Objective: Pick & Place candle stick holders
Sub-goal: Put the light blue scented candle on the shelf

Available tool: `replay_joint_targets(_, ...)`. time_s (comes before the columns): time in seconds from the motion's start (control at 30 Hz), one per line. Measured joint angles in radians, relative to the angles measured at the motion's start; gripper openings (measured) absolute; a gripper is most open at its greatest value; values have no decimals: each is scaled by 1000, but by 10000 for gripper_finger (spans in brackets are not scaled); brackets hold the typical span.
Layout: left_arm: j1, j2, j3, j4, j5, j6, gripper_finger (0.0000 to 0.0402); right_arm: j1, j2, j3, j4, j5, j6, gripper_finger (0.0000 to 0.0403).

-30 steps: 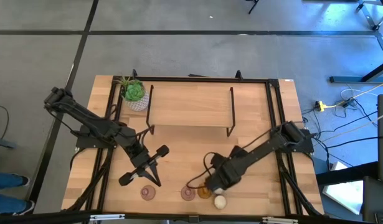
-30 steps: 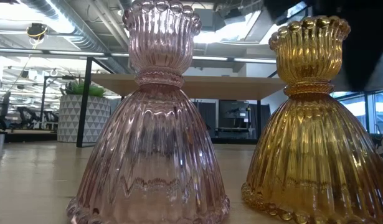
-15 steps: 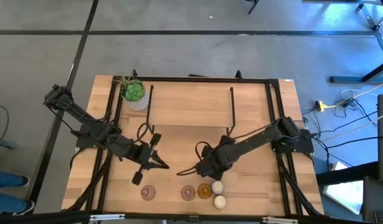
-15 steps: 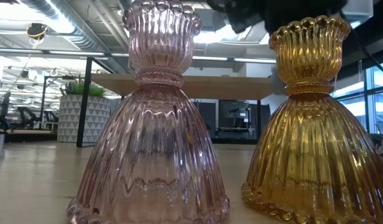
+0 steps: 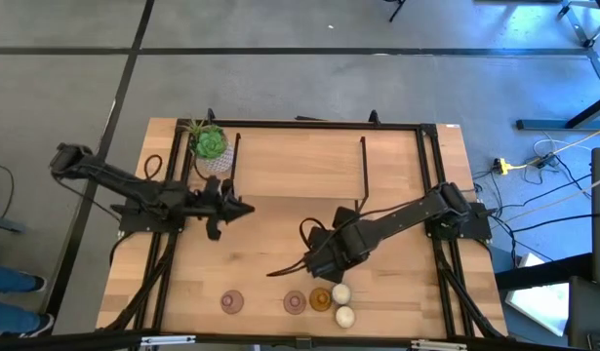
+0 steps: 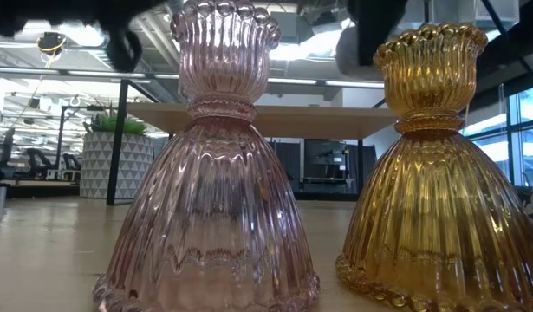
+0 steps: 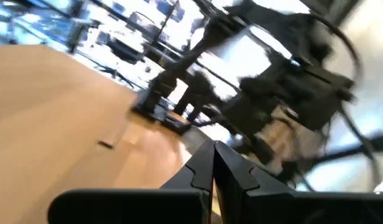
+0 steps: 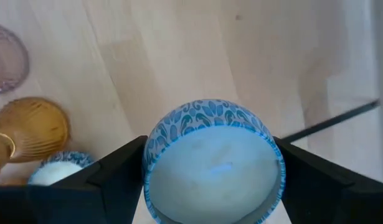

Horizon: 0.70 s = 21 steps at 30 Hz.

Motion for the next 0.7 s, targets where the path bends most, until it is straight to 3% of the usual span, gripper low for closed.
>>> replay_joint_targets(0.27,132,-94,-70,9,132,-54,3,-121,0,109,-45,47,-156,303)
replay_joint_targets(0.47,133,-93,-71,52,204,-60,4,-266,0,238,-45,34,-305,303)
replay_joint_targets(0.6,110,-95,-68,164,312,-8,4,-348,0,339,-21,27,-386,303)
replay_joint_targets(0.7,70,-111,-66,240,353,46,4,-407,0,370,55,-39,-446,303)
